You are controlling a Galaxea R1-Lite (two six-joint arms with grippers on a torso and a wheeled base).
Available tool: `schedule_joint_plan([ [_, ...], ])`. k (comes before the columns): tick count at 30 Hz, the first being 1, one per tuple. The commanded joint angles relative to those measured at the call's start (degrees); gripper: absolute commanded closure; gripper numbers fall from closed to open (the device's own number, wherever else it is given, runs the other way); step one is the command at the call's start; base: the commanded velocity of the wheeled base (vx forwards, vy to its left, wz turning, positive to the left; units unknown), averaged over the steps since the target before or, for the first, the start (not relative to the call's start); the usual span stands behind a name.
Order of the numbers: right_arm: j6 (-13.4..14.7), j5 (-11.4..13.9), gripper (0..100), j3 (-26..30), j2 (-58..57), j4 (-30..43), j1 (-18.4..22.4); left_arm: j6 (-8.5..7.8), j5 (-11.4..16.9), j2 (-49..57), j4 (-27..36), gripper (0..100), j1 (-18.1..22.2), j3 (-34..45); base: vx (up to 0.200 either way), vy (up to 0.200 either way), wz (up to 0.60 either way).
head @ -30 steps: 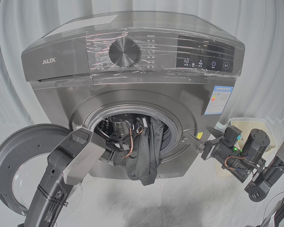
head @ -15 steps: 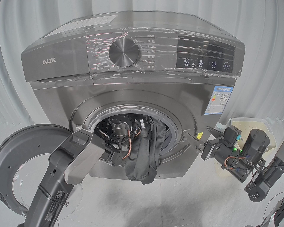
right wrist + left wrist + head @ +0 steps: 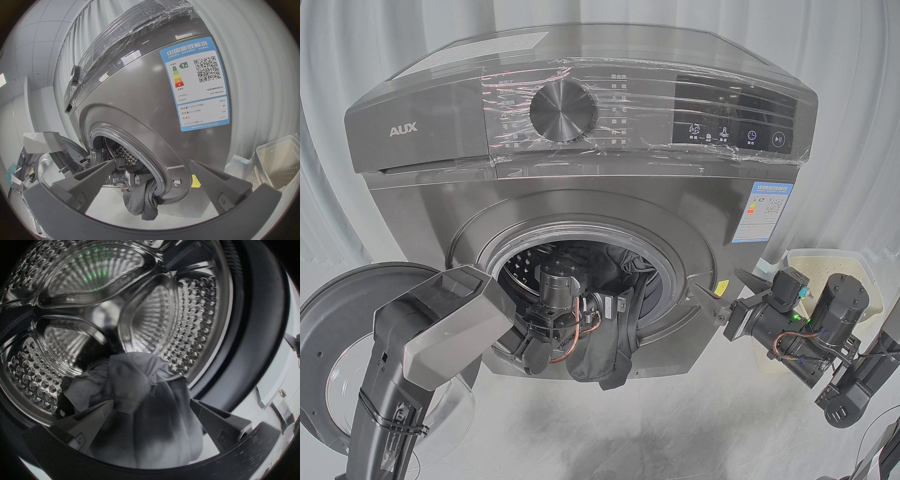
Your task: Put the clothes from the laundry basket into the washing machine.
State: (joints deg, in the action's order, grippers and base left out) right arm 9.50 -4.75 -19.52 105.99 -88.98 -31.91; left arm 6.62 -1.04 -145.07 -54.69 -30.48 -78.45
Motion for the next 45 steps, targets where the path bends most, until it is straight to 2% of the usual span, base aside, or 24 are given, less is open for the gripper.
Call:
schedule_joint_plan([
  [1, 0.1, 0.0, 0, 0.0, 0.2, -0.1, 0.0, -0.29, 1.1, 3.0, 0.7, 0, -1.6, 3.4, 0.0, 0.0, 0.0],
  [16, 0.1, 0.0, 0, -0.1, 0.3, -0.1, -0.2, -0.91, 2.0, -2.2, 0.8, 0, -2.5, 1.6, 0.0, 0.0, 0.0],
  [22, 0.1, 0.0, 0, -0.3, 0.3, -0.1, -0.1, -2.58, 1.8, -4.8, 0.5, 0, -2.0, 0.0, 0.0, 0.0, 0.0],
  [23, 0.0, 0.1, 0, -0.3, 0.3, -0.1, -0.1, -2.58, 1.8, -5.0, 0.5, 100, -2.0, -0.5, 0.0, 0.0, 0.0],
  [30, 0.1, 0.1, 0, -0.4, 0.3, -0.1, -0.1, -2.49, 0.9, -4.6, 0.3, 100, -1.5, -2.3, 0.0, 0.0, 0.0],
  [34, 0.1, 0.1, 0, -0.4, 0.3, -0.1, -0.1, -2.4, -1.5, -4.4, -0.5, 100, 0.7, -4.9, 0.0, 0.0, 0.0],
  [40, 0.1, 0.1, 0, -0.6, 0.3, -0.1, -0.2, -2.4, -6.7, -7.0, -2.3, 100, 3.5, -14.5, 0.0, 0.0, 0.0],
  [45, 0.1, 0.1, 0, -0.6, 0.3, -0.1, -0.1, -2.14, -7.6, -8.4, -2.0, 100, 4.0, -18.8, 0.0, 0.0, 0.0],
])
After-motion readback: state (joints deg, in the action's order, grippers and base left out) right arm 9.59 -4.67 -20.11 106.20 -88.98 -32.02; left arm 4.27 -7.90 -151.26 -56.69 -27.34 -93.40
